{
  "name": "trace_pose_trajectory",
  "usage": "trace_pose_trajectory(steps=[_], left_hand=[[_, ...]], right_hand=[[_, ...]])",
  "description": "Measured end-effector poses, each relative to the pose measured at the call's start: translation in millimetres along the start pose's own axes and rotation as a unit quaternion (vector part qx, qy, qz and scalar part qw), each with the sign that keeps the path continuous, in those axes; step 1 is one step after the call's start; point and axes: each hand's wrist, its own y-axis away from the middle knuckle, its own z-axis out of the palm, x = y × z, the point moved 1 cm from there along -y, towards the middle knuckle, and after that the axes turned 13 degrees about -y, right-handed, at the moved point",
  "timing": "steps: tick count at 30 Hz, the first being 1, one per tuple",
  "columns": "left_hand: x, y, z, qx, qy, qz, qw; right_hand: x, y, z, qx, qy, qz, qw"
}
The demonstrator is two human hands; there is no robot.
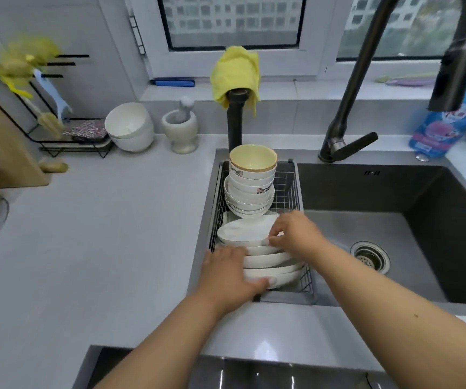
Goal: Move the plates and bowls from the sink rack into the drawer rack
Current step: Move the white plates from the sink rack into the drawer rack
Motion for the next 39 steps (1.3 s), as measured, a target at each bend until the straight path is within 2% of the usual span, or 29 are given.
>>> trace_pose_trajectory(steps=[3,8,13,24,28,32,35,37,38,39], left_hand=[[-1.2,-2.9,0.4,-0.009,0.016,0.006,1.000],[-2.9,-3.5,-0.3,0.002,0.035,0.000,0.999],[-4.9,-6.3,3.2,-0.004,0.056,0.004,0.998],[0.9,0.3,-9.8,-0.033,0.041,-0.016,0.998],[1.5,7.6,-12.6,-0.011,0.051,-0.031,0.998],[-1.0,28.3,-23.3,0.043,0.113,-0.047,0.992],[-4.3,50.6,-30.5,0.079,0.206,-0.079,0.972],[1.2,71.3,-39.6,0.117,0.290,-0.122,0.942],[4.4,80.9,-43.5,0.125,0.354,-0.163,0.912],[8.4,90.8,-47.4,0.129,0.442,-0.207,0.863]], right_hand=[[-2.8,-2.0,0.9,0.003,-0.018,0.012,1.000],[-14.7,-4.8,1.6,0.011,-0.035,-0.020,0.999],[-17.4,-8.9,3.0,0.014,-0.024,-0.003,1.000],[-46.7,10.6,-29.9,0.083,-0.036,-0.022,0.996],[-56.7,35.0,-47.4,0.109,-0.034,-0.036,0.993],[-64.7,67.6,-63.7,0.143,-0.060,-0.058,0.986],[-71.8,91.8,-68.1,0.143,-0.055,-0.071,0.986],[-76.1,109.3,-67.7,0.140,-0.059,-0.094,0.984],[-78.5,118.6,-67.1,0.138,-0.061,-0.110,0.982],[-80.9,128.9,-66.4,0.134,-0.058,-0.125,0.981]])
